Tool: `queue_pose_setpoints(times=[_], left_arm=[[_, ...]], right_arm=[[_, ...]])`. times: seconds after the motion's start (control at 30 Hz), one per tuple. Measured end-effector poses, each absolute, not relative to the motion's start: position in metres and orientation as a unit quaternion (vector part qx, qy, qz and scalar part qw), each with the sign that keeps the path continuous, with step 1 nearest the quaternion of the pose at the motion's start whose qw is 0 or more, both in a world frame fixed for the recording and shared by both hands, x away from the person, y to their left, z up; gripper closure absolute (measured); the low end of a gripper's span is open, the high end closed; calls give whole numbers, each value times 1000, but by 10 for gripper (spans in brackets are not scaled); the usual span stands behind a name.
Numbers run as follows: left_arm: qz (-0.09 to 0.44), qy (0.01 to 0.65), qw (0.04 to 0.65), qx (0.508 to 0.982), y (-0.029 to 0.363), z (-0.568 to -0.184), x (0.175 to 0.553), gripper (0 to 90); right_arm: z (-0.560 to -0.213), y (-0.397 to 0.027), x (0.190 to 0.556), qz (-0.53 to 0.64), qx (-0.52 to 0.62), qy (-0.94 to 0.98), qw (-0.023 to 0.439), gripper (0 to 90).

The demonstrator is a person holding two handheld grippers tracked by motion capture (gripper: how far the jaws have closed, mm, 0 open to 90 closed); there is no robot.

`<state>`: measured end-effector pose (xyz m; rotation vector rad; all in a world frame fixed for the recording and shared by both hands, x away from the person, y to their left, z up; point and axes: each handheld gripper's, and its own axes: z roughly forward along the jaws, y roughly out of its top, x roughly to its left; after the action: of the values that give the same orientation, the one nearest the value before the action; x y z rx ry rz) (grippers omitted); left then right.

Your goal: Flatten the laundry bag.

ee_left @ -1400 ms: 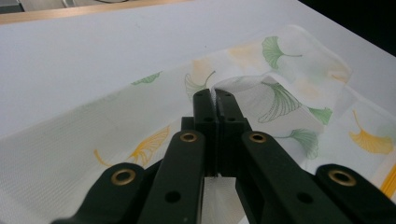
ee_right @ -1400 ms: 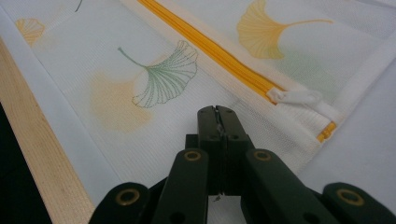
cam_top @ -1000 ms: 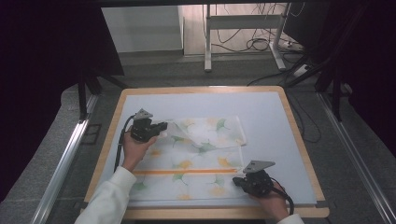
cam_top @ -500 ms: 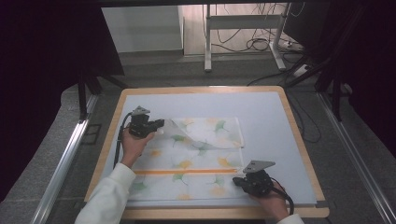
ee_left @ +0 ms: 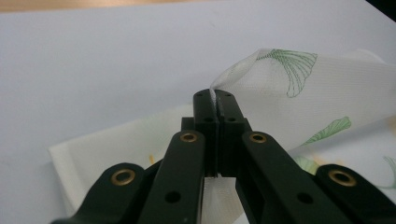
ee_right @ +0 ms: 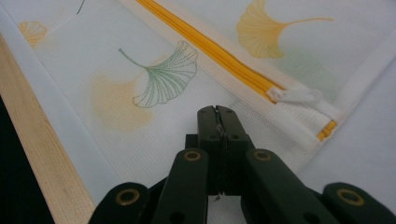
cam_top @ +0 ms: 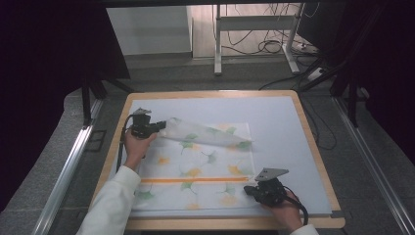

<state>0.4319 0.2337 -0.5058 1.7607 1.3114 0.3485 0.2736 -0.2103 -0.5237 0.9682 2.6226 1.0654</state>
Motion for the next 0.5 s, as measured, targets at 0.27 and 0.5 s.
queue_pose_setpoints(times=[0.27, 0.5], left_arm=[[145, 540, 428, 710, 243, -503, 447, 896], [144, 551, 422, 705, 248, -505, 453, 896]], right_arm=[[-524, -210, 273, 355, 322, 874, 76, 890], [-524, -211, 274, 357, 324, 873, 74, 890]])
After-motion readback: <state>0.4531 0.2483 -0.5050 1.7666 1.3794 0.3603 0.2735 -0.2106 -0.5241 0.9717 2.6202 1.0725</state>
